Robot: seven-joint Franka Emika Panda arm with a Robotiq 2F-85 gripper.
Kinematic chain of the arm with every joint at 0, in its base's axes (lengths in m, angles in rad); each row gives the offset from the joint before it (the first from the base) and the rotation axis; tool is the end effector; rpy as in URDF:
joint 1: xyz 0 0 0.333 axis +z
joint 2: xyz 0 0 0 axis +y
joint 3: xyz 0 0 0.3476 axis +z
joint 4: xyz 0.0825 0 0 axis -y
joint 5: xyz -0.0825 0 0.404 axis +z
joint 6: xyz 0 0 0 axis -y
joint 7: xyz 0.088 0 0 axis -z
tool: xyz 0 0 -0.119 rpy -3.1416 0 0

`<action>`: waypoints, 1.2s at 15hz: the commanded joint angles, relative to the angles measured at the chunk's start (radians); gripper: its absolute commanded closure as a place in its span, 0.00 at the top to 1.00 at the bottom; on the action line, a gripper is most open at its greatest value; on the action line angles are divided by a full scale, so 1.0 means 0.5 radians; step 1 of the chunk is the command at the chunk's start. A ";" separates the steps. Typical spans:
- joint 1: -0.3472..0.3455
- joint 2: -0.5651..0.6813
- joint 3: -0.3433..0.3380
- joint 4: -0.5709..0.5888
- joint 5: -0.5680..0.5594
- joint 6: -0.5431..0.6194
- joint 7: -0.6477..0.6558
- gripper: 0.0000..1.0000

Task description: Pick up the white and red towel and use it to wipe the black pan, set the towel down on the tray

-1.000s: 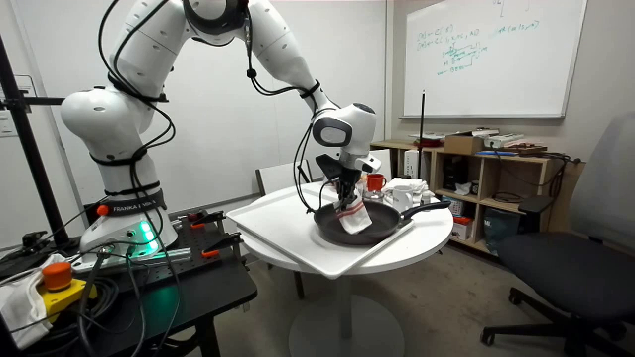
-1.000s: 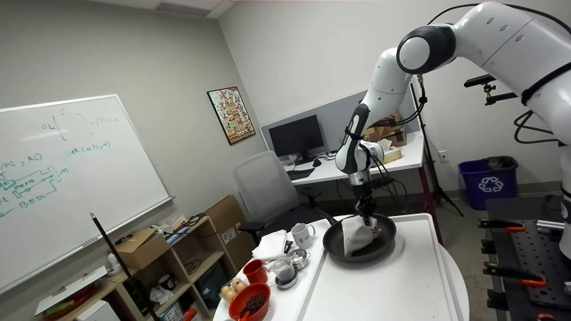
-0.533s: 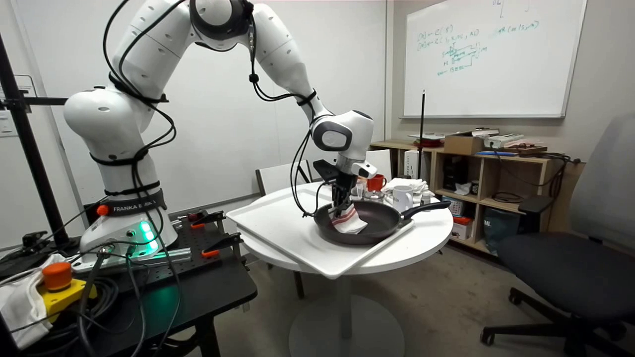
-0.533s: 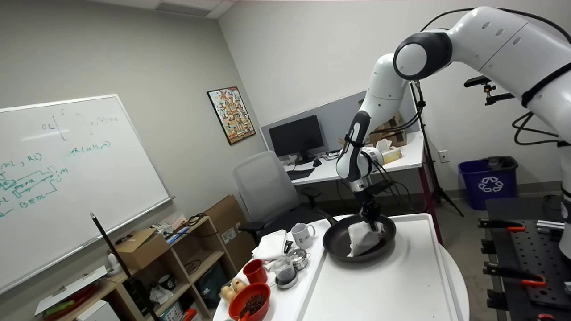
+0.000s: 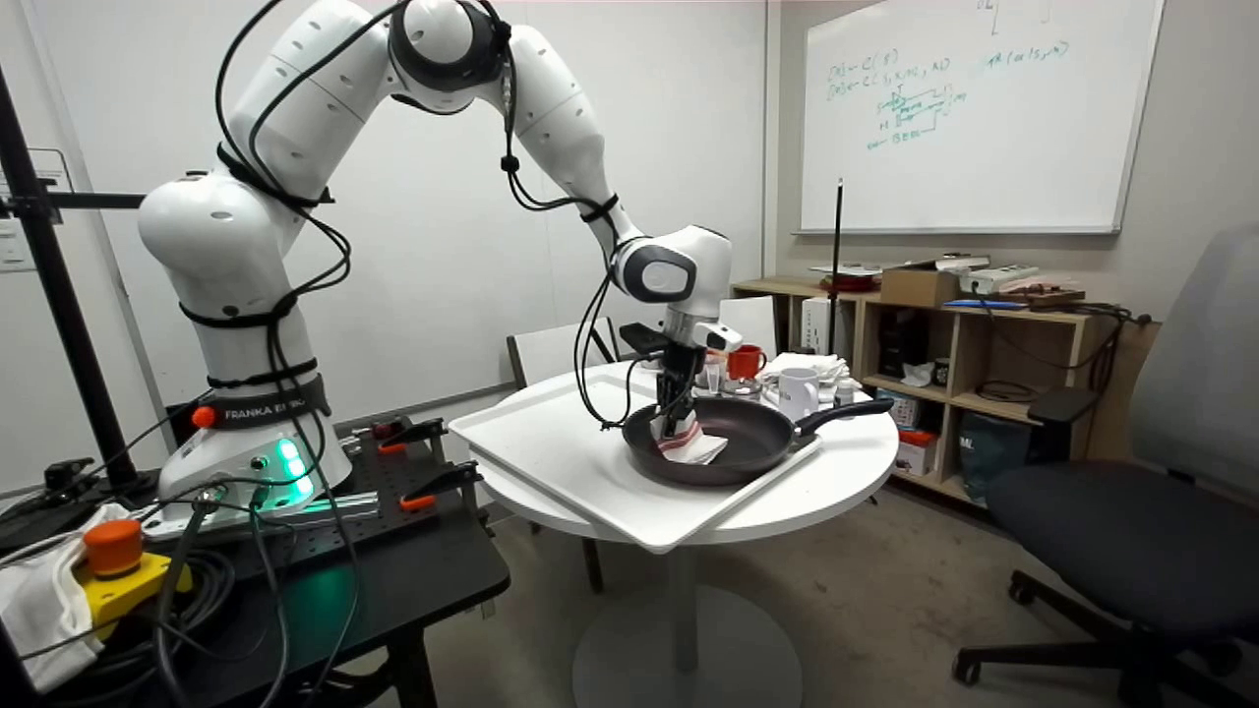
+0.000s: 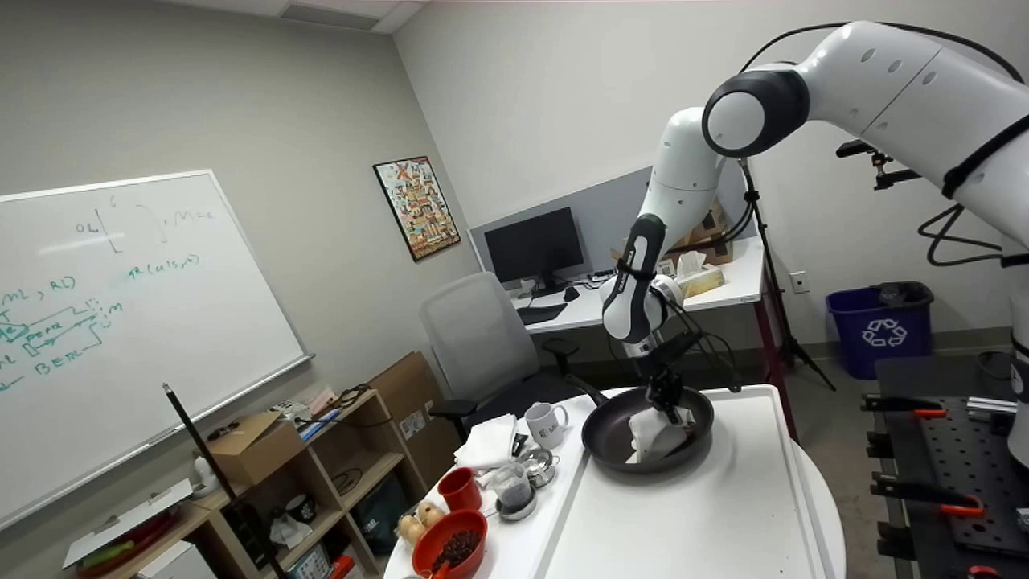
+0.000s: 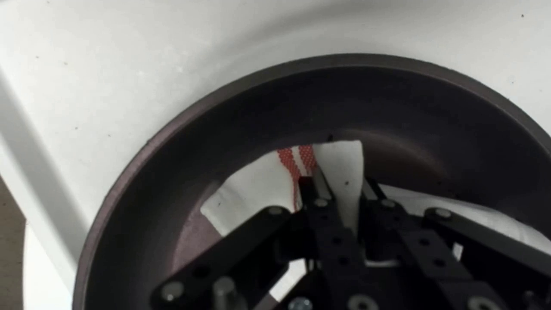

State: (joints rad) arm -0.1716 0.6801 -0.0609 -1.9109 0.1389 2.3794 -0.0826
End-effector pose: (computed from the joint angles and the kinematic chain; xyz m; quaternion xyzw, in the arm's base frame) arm 0.6096 -0.1415 0.1161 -0.9865 0.1245 0.0991 0.0387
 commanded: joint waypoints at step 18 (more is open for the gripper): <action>0.151 0.376 -0.127 0.403 -0.113 -0.071 0.452 0.04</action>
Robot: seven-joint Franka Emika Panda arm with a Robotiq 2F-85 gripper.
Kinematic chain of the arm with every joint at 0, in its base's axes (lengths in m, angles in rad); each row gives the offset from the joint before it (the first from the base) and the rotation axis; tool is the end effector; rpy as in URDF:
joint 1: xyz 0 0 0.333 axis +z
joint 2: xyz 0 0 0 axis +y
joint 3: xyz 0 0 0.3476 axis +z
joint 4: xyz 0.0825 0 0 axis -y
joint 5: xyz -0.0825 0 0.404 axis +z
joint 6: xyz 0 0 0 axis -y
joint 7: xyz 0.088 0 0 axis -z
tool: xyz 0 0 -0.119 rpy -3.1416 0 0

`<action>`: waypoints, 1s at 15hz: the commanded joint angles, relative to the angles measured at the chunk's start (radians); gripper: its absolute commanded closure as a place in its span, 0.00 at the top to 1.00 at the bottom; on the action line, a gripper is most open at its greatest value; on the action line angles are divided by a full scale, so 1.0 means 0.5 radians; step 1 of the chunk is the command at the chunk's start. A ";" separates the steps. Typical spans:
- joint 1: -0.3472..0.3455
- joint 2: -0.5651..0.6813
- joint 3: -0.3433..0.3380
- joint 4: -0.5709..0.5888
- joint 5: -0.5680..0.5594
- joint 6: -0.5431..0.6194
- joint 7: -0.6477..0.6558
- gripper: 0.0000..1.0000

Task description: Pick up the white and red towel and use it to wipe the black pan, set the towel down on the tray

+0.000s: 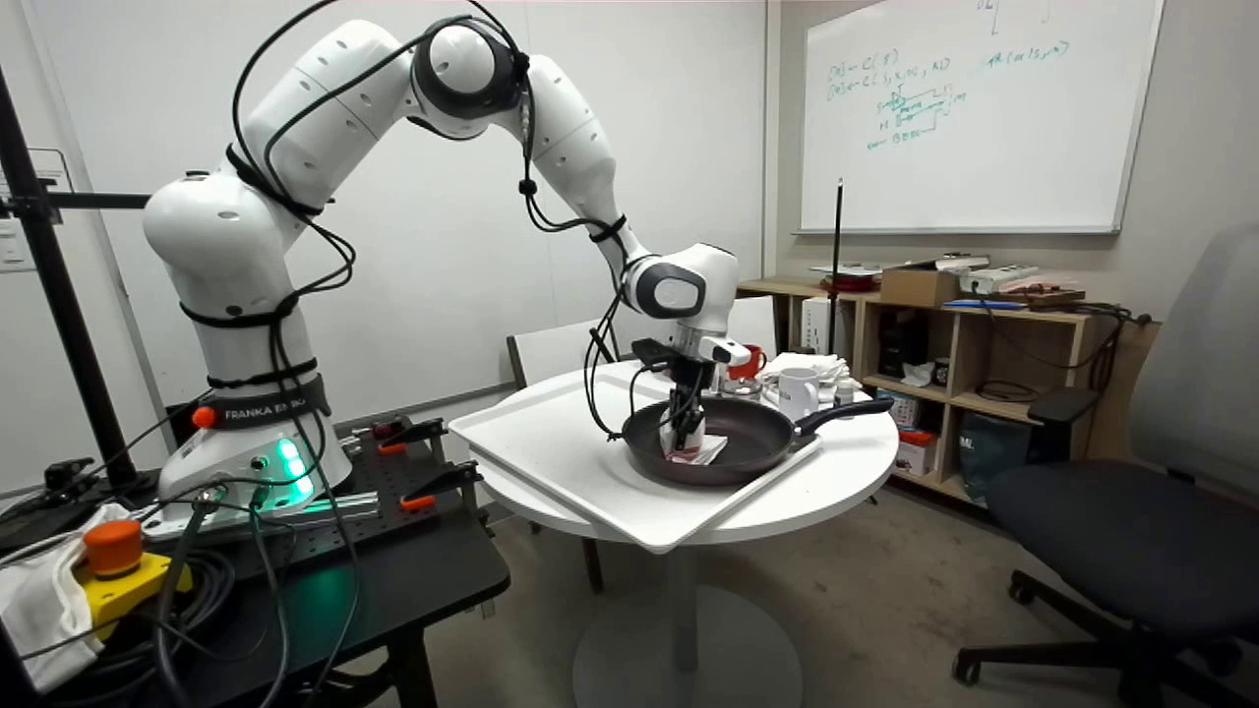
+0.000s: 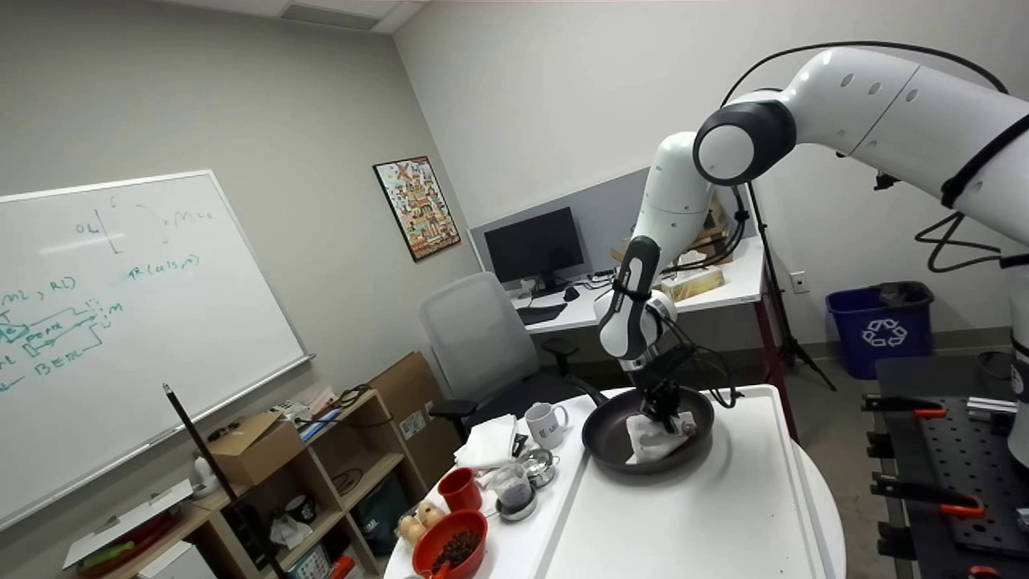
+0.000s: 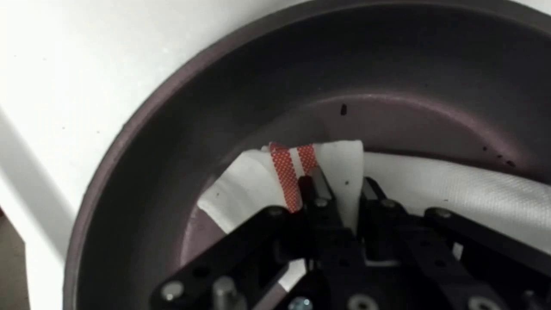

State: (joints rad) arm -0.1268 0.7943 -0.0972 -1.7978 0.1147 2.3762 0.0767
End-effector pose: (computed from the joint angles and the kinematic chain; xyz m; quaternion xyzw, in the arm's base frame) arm 0.6331 -0.1405 0.0833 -0.9775 0.1831 0.1045 0.0069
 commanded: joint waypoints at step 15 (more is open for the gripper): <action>-0.004 0.347 -0.185 0.509 -0.031 -0.091 0.406 0.04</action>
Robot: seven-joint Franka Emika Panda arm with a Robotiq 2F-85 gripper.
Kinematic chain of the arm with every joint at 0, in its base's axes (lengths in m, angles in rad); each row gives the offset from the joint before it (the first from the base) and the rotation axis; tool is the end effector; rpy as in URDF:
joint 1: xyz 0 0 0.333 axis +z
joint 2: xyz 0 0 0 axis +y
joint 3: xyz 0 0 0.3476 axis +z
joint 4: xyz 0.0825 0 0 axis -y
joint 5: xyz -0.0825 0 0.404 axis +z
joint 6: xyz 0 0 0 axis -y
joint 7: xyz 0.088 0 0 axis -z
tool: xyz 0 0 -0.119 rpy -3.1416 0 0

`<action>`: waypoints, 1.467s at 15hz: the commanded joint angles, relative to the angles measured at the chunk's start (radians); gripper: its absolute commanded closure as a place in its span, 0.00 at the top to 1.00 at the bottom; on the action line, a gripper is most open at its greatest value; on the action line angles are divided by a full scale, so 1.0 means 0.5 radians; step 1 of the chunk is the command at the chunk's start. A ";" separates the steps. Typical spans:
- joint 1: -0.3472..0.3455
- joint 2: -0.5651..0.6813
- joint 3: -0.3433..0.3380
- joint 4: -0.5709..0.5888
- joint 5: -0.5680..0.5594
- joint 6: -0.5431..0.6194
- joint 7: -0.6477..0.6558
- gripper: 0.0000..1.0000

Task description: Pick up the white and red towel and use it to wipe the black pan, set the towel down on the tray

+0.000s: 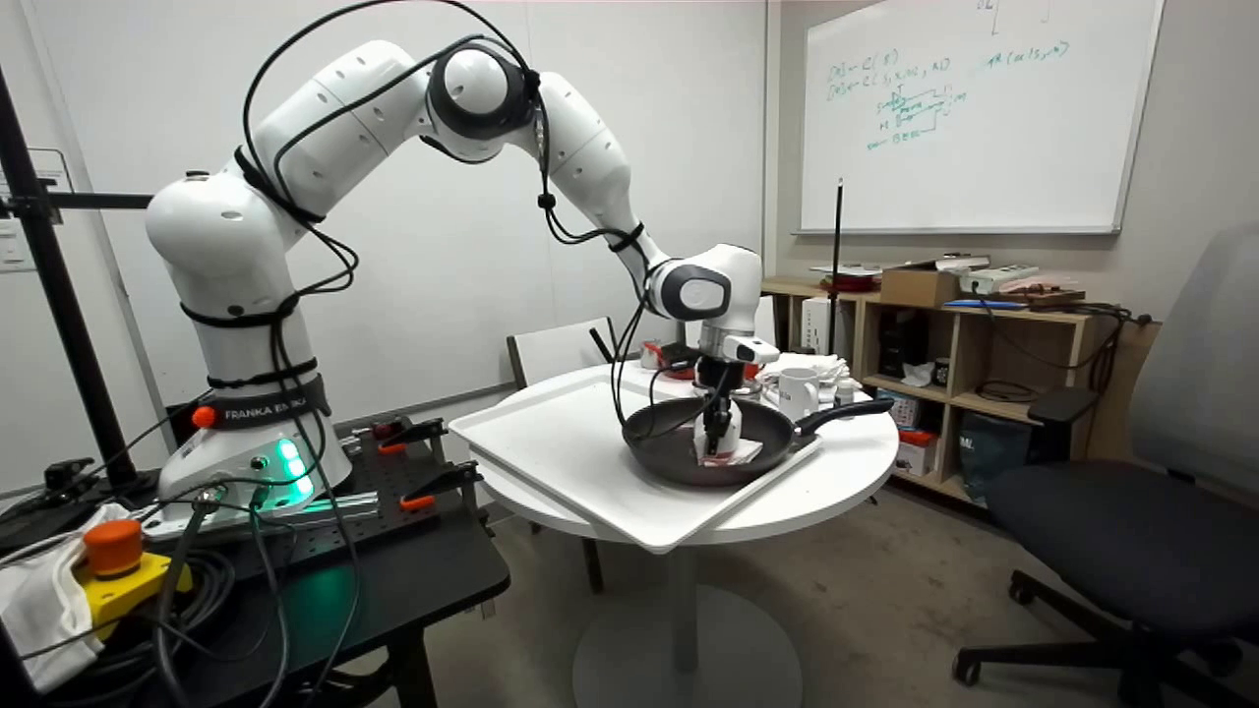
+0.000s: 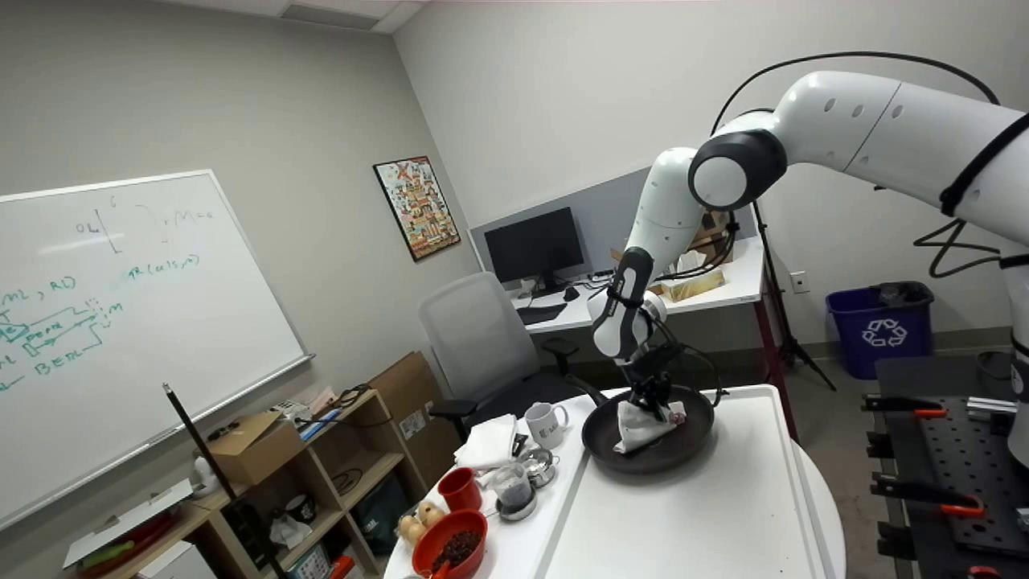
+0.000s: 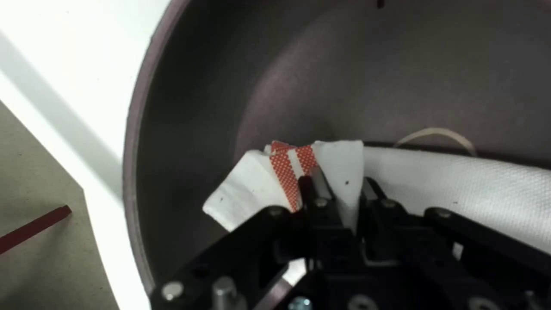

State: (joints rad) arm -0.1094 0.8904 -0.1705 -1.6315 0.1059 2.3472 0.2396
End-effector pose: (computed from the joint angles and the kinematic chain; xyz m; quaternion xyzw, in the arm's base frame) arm 0.6688 -0.1795 0.0810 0.9590 -0.2697 -0.0804 0.0322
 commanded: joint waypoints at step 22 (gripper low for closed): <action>0.455 0.089 -0.087 -0.314 -0.815 0.487 0.030 0.04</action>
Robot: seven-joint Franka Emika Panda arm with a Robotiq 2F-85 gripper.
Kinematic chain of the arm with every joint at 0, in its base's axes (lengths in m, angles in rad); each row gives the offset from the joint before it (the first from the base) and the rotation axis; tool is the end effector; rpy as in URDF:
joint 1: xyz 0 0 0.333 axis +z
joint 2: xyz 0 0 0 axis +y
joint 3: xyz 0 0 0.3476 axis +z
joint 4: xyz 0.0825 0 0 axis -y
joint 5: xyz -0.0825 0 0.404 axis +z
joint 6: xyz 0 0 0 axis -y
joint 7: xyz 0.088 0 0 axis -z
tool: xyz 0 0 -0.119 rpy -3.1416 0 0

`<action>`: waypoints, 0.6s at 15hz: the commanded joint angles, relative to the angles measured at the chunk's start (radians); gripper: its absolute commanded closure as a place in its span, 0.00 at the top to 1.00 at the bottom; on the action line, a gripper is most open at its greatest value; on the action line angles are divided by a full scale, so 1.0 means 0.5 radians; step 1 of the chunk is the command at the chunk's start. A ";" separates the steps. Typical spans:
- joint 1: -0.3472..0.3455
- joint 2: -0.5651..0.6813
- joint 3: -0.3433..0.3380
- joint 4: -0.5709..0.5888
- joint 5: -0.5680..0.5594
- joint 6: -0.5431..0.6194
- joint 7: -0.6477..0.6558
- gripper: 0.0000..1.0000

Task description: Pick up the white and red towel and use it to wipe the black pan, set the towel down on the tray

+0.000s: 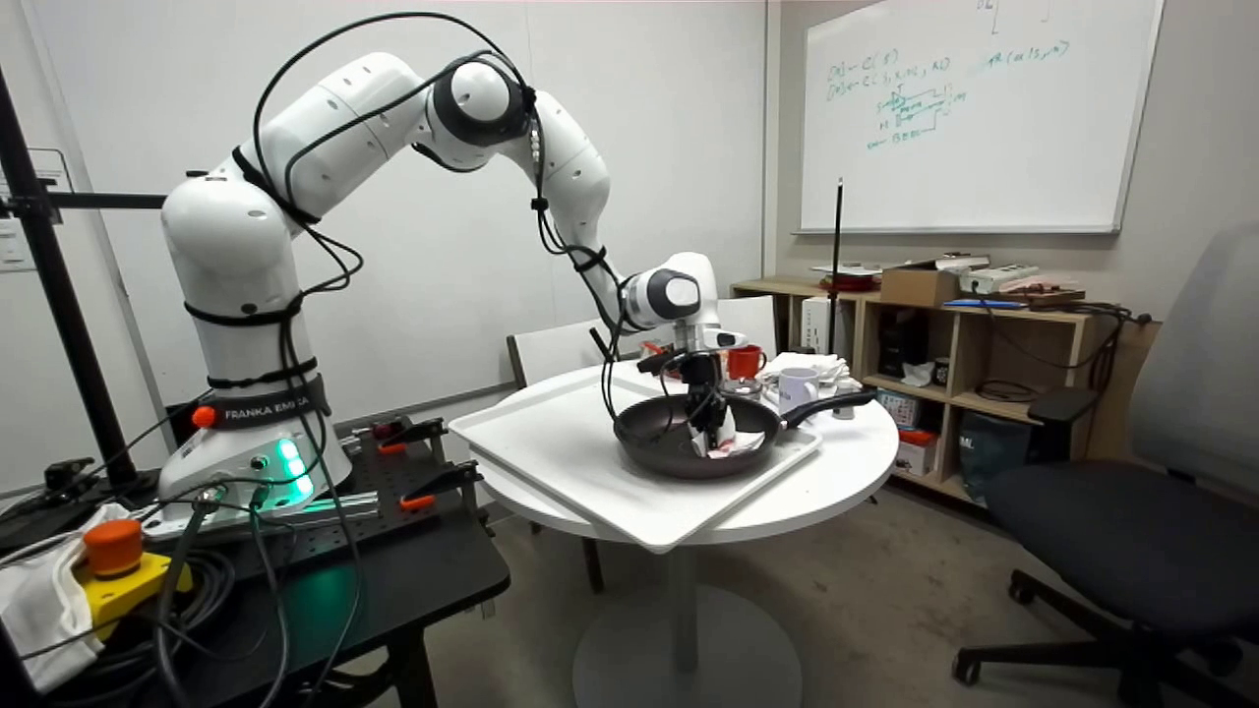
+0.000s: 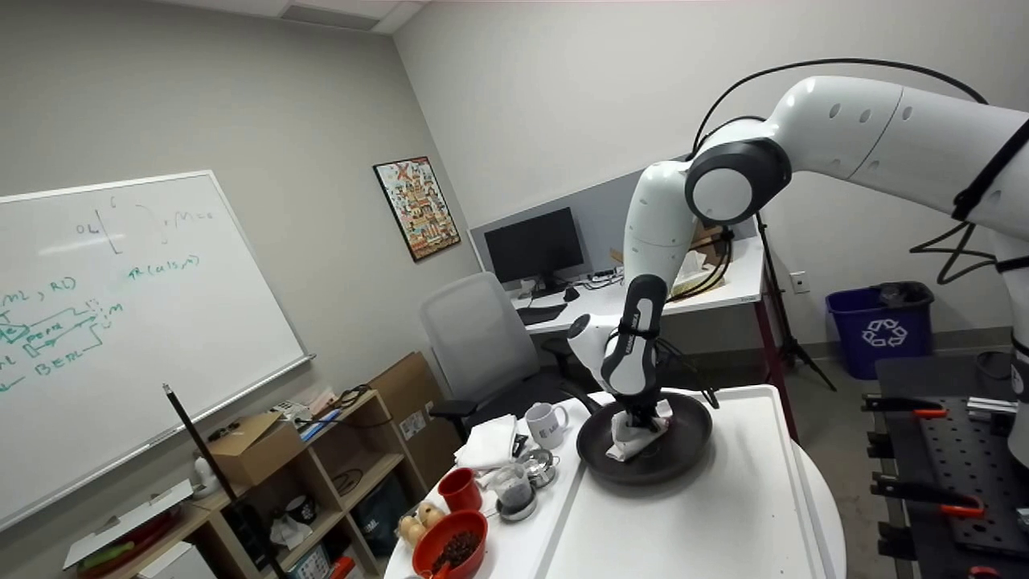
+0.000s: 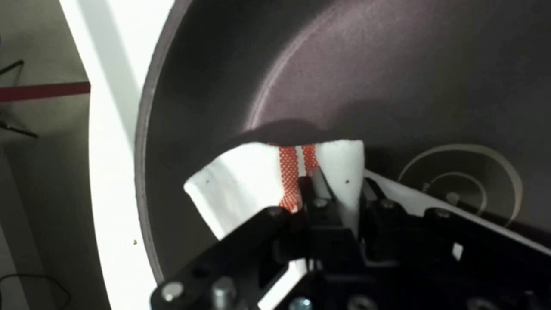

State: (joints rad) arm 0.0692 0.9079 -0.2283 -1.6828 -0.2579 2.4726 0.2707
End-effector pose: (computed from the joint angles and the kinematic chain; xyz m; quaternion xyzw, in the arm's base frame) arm 0.6781 -0.0993 0.0657 0.9823 -0.0691 -0.0450 0.1680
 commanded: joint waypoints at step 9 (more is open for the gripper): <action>0.318 -0.115 -0.015 -0.692 -0.496 0.673 -0.177 0.04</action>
State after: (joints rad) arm 0.2042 0.8145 -0.2492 -1.9485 -0.4856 2.7055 0.2052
